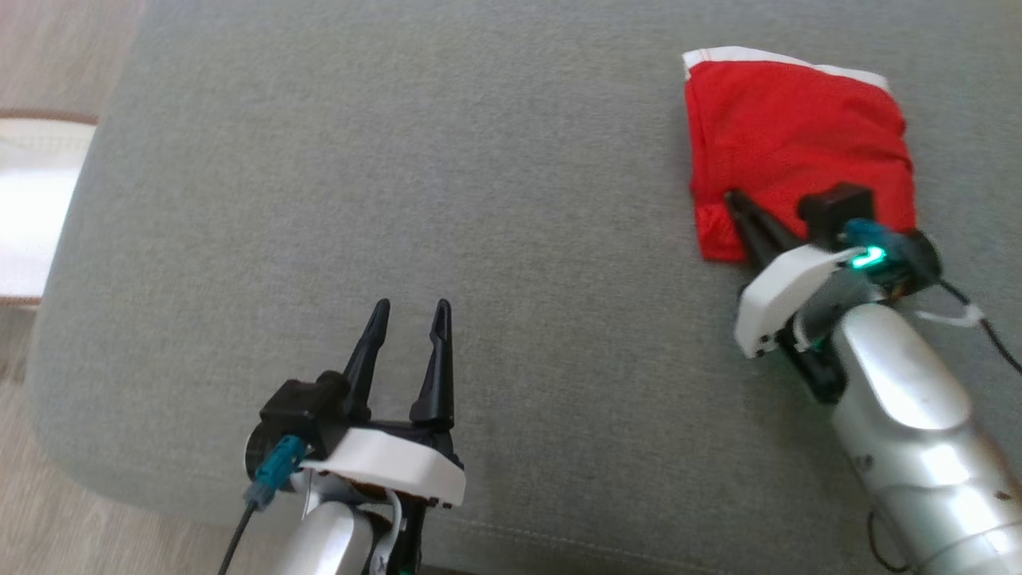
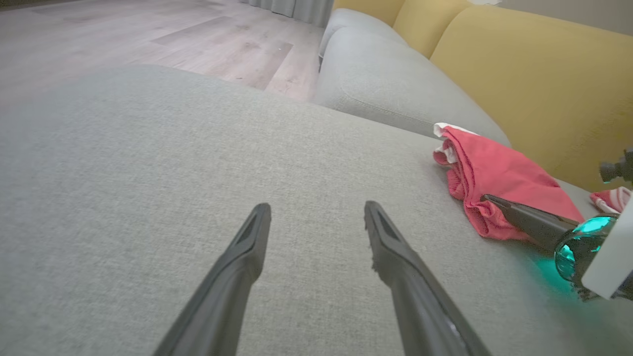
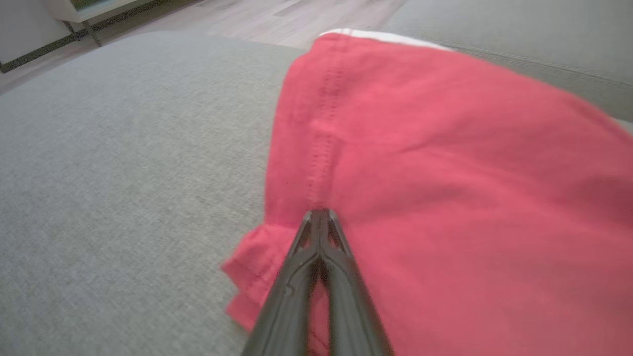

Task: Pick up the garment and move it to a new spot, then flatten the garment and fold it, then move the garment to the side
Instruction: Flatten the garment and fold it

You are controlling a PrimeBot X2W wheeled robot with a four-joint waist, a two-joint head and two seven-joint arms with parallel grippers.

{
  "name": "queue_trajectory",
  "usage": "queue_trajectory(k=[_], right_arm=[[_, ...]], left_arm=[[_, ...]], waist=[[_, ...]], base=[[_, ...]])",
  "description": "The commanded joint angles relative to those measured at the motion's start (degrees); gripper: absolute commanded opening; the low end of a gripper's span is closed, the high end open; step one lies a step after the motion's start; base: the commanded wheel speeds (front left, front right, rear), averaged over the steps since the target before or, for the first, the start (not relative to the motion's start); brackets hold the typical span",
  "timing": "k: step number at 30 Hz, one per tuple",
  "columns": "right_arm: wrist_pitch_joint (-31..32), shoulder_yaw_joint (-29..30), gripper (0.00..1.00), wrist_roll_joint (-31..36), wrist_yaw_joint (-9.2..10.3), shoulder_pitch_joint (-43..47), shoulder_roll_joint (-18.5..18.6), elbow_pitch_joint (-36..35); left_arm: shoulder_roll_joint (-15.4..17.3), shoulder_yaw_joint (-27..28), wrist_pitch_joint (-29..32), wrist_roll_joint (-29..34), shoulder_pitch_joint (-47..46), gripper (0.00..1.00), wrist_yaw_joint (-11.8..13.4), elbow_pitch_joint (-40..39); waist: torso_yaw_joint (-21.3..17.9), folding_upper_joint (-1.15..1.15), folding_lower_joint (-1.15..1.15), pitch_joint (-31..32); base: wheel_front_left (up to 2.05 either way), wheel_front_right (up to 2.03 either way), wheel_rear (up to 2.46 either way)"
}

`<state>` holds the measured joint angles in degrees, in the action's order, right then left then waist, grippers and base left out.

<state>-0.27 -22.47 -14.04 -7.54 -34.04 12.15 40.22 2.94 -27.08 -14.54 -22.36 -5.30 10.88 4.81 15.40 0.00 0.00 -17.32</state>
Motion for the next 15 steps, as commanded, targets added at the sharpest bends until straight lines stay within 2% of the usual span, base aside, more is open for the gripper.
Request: queue_trajectory(k=[1,8,15], right_arm=[[-0.7,-1.6,0.00,-0.1,0.05,-1.3,-1.3,-0.8],[-2.0,-7.8,0.00,-1.7,0.05,-2.1,-4.2,3.8],[-7.1,-10.0,0.00,-5.2,0.05,-1.1,-5.4,3.2]], left_arm=[[-0.1,1.7,-0.5,-0.1,-2.2,1.00,0.4,-2.1],[-0.1,1.8,-0.5,-0.4,-1.8,1.00,0.9,-1.9],[-0.1,3.9,-0.5,0.4,-0.8,1.00,0.3,-1.2]], waist=[[0.7,0.00,0.00,-0.5],[0.9,0.00,0.00,0.8],[-2.3,0.00,0.00,5.0]], base=[[0.00,0.00,0.00],[0.00,0.00,0.00],[0.00,0.00,0.00]])
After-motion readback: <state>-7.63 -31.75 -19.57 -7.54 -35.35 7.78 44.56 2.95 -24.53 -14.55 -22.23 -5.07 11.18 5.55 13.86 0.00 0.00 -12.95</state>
